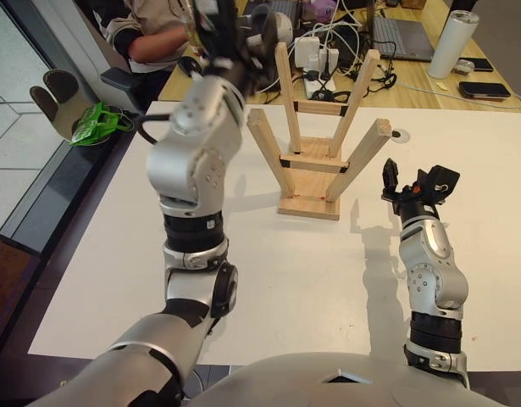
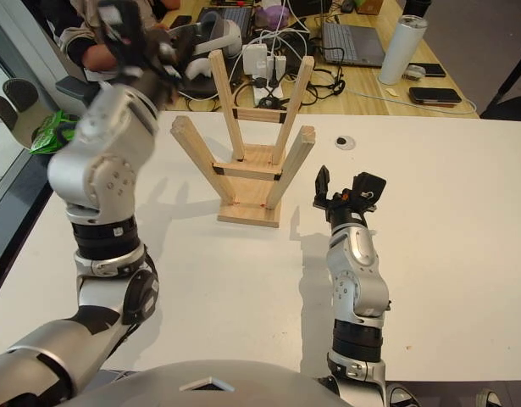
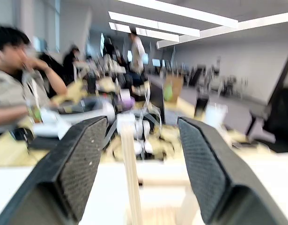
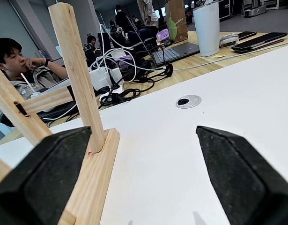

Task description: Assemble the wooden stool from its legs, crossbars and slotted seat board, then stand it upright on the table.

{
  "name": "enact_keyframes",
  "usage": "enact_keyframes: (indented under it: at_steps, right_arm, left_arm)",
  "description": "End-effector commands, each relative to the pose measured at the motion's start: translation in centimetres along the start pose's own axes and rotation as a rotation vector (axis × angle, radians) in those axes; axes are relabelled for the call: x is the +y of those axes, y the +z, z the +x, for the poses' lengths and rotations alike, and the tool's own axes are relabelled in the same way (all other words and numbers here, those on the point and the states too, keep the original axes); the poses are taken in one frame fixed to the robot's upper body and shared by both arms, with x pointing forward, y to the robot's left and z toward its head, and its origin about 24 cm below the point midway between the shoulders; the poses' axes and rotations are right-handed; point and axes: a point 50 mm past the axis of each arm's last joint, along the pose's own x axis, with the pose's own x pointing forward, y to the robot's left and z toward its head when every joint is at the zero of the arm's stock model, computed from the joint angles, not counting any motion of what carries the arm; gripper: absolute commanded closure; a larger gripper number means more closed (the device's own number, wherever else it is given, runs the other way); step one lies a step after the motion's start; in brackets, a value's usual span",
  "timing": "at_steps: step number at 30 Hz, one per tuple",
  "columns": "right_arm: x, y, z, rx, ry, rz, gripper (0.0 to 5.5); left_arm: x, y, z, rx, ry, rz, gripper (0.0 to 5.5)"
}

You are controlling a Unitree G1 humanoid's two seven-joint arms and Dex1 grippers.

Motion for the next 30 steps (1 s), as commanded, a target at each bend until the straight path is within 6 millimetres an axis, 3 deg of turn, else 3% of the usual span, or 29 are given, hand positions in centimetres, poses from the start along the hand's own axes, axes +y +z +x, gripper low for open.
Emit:
enact_keyframes:
  at_steps: [1,3,9,12,17,22,24,27,30]
  right_arm:
    - [0.3,0.0,0.3,0.012,0.019,-0.006,1.35]
    - [0.4,0.0,0.3,0.015,0.022,-0.006,1.35]
    - [0.2,0.4,0.2,-0.006,0.015,-0.019,1.35]
    - [1.5,3.5,-0.7,-0.144,0.121,-0.172,1.35]
    - [5.4,8.7,-3.0,-0.420,0.358,-0.500,1.35]
    - [10.1,12.4,-3.9,-0.671,0.455,-0.578,1.35]
    - [11.4,12.4,-3.3,-0.673,0.470,-0.551,1.35]
    - [12.1,10.3,-1.4,-0.536,0.445,-0.468,1.35]
    - [10.8,6.2,0.8,-0.257,0.369,-0.344,1.35]
  left_arm:
    - [-2.2,-7.5,-1.2,0.313,-0.082,0.051,2.72]
    - [-3.0,-7.3,-1.2,0.291,-0.092,0.033,2.72]
    - [-2.6,-2.5,0.3,0.064,-0.048,-0.043,2.72]
    - [-1.9,0.3,0.4,-0.050,-0.018,-0.084,2.72]
    - [-0.2,4.0,-0.4,-0.215,0.047,-0.127,2.72]
    - [1.1,5.8,-0.7,-0.311,0.098,-0.141,2.72]
    - [1.5,5.5,-0.6,-0.310,0.124,-0.148,2.72]
    - [2.0,4.2,-0.5,-0.267,0.187,-0.164,2.72]
    - [2.6,2.9,-0.8,-0.229,0.242,-0.169,2.72]
